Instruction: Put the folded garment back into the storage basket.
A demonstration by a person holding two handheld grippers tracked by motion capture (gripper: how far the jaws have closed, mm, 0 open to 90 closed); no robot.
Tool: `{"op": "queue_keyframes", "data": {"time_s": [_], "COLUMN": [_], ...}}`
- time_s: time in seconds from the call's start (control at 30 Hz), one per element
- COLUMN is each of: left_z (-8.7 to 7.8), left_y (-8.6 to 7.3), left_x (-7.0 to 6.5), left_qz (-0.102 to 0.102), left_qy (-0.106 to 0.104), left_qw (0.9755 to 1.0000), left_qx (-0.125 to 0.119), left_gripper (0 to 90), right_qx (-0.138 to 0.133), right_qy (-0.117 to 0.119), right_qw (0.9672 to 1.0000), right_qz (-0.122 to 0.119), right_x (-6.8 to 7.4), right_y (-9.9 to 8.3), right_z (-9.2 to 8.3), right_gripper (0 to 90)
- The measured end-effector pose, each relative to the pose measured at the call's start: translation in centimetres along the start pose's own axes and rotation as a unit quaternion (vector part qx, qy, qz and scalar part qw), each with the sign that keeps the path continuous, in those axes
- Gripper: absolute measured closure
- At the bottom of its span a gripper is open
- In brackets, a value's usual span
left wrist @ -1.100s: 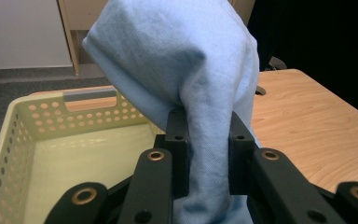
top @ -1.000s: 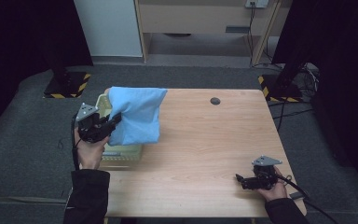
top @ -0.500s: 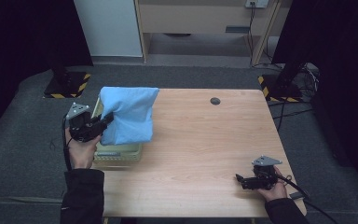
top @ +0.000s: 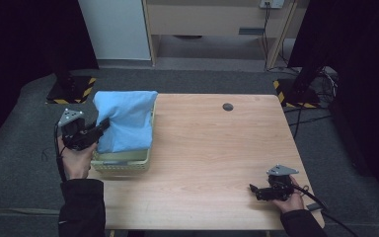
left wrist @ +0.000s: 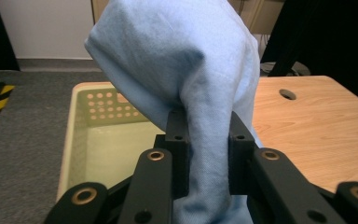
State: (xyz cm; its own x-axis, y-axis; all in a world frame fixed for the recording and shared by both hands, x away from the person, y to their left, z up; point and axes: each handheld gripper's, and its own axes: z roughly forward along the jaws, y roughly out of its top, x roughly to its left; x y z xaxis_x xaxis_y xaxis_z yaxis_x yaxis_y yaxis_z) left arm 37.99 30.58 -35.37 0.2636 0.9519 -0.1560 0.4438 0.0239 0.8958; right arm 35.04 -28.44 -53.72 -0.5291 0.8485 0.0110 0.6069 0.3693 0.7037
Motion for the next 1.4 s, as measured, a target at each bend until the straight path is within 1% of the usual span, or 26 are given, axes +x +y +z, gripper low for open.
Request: {"op": "queue_keyframes", "data": {"time_s": [0.1,0.47,0.57,0.63,0.83,1.0,1.1,1.4], "left_z": [0.1,2.0,2.6,2.9,3.8,4.8,5.4,6.3], "left_y": [-0.1,-1.1,-1.3,-1.5,-1.8,-2.3,-2.7,-3.3], "left_x": [0.2,0.8,1.0,1.1,1.7,1.8,1.9,2.2], "left_qz": [0.004,0.004,0.004,0.004,0.002,0.008,0.007,0.011], "left_qy": [0.008,0.000,-0.004,-0.003,0.007,0.018,0.025,0.042], "left_qw": [0.9999,0.9990,0.9987,0.9984,0.9979,0.9967,0.9961,0.9948], "left_qx": [0.006,0.043,0.050,0.056,0.065,0.078,0.084,0.092], "left_gripper": [76.4,76.3,76.3,76.3,76.1,76.1,76.1,75.7], "right_qx": [0.001,0.000,0.000,0.000,0.000,0.000,0.000,0.000], "right_qy": [0.000,0.000,0.000,0.000,0.000,0.000,0.000,0.000], "right_qw": [1.0000,1.0000,1.0000,1.0000,1.0000,1.0000,1.0000,1.0000], "right_qz": [0.000,0.000,0.000,0.000,0.000,0.000,0.000,0.000], "right_x": [0.0,0.0,0.0,0.0,0.0,0.0,0.0,0.0], "right_y": [0.0,0.0,0.0,0.0,0.0,0.0,0.0,0.0], "right_z": [0.0,0.0,0.0,0.0,0.0,0.0,0.0,0.0], "right_gripper": [0.3,0.3,0.3,0.3,0.3,0.3,0.3,0.3]}}
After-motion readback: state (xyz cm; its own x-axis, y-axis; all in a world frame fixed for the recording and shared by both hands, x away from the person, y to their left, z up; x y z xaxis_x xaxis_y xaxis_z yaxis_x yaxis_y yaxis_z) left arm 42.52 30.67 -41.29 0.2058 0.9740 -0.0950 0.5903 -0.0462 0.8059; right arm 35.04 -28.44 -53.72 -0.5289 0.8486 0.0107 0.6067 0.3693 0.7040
